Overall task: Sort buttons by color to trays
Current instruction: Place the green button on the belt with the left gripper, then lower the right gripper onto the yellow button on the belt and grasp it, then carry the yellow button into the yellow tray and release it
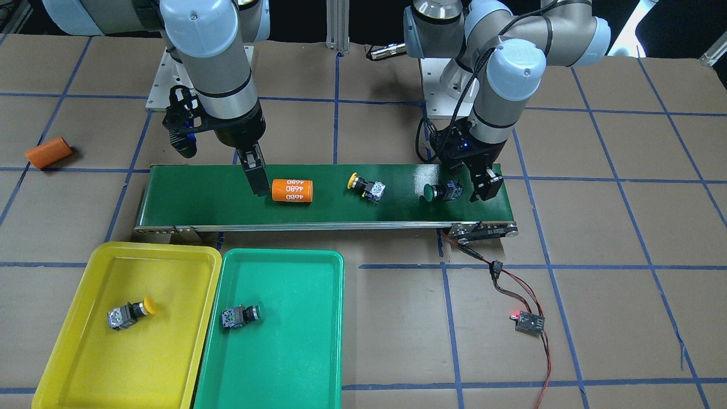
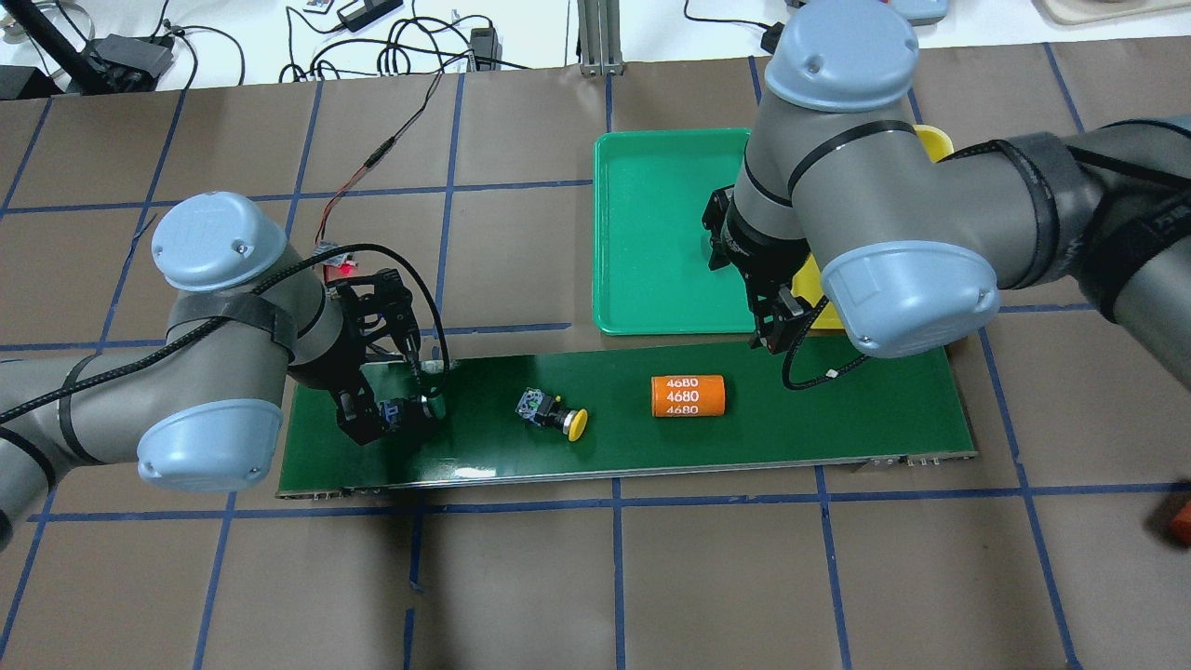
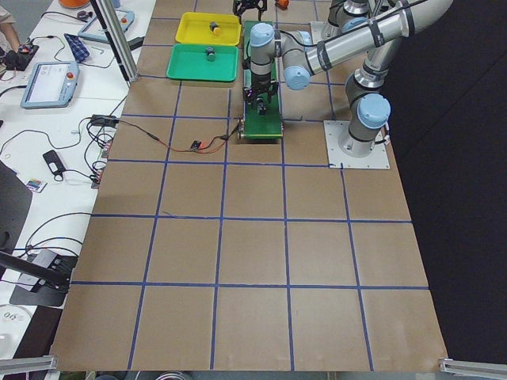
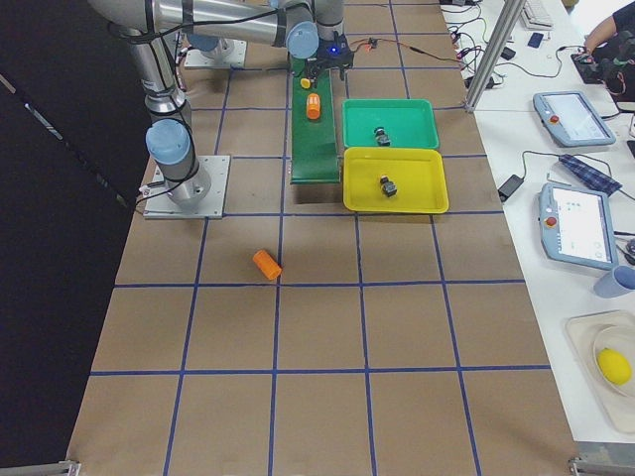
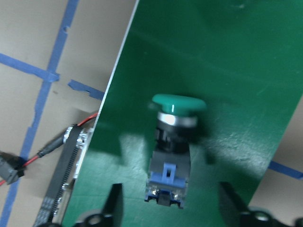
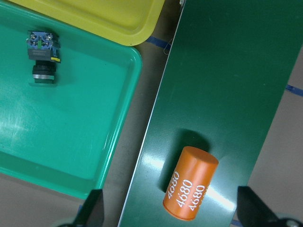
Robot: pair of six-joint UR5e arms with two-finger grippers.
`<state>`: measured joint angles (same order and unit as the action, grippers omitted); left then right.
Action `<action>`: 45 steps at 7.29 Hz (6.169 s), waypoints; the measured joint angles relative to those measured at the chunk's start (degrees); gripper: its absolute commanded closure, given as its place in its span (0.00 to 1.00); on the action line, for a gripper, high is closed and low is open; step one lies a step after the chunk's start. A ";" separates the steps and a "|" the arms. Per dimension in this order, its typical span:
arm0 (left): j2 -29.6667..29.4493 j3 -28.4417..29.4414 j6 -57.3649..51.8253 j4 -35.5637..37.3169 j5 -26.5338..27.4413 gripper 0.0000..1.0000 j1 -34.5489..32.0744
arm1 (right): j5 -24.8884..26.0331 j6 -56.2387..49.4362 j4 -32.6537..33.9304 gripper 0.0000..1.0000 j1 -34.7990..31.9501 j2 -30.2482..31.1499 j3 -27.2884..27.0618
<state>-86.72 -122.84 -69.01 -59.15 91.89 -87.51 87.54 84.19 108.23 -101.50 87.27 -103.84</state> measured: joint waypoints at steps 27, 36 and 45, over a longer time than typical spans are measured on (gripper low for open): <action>-11.36 28.55 66.73 -16.86 0.21 0.00 1.47 | -4.17 17.39 4.06 1.00 -8.80 -12.64 -4.53; -10.93 29.63 64.65 -20.86 2.94 0.00 1.62 | 0.22 -20.22 7.93 1.00 7.49 -14.41 4.50; -8.55 34.53 65.38 -25.66 0.26 0.00 1.30 | 5.27 -35.71 11.32 0.00 14.98 -26.44 7.49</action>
<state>-95.27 -88.30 -3.63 -84.82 92.15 -86.20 92.81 48.48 119.55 -86.52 60.83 -96.35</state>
